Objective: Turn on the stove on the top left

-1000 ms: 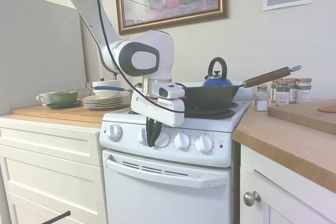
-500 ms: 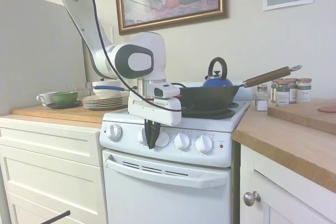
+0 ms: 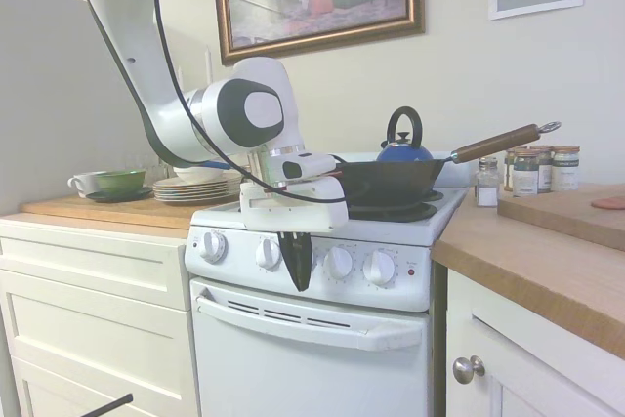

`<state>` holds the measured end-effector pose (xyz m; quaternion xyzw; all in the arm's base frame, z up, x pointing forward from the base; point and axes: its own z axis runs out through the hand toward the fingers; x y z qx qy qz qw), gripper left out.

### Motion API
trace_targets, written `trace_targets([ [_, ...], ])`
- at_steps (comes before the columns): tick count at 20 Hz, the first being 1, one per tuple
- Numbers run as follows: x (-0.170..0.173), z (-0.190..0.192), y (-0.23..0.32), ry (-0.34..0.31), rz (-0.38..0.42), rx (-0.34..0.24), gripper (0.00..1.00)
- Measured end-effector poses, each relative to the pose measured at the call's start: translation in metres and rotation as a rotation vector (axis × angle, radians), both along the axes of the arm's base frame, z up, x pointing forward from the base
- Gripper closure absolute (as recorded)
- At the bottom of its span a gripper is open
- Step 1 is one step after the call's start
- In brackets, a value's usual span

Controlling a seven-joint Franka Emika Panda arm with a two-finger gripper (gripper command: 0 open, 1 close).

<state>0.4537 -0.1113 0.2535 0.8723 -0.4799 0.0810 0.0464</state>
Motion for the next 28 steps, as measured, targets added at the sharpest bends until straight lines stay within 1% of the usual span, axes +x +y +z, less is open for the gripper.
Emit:
trace_targets([
  [6,-0.026,0.036,0.024,-0.051,0.018,0.006,1.00],
  [11,-0.045,0.054,0.039,-0.075,0.024,0.012,1.00],
  [13,-0.053,0.059,0.045,-0.081,0.012,0.024,1.00],
  [14,-0.055,0.063,0.048,-0.082,0.001,0.036,0.00],
  [17,-0.055,0.078,0.056,-0.089,-0.001,0.055,0.00],
  [21,-0.056,0.090,0.066,-0.096,0.009,0.056,0.00],
  [28,-0.058,0.097,0.069,-0.099,0.022,0.053,0.00],
])
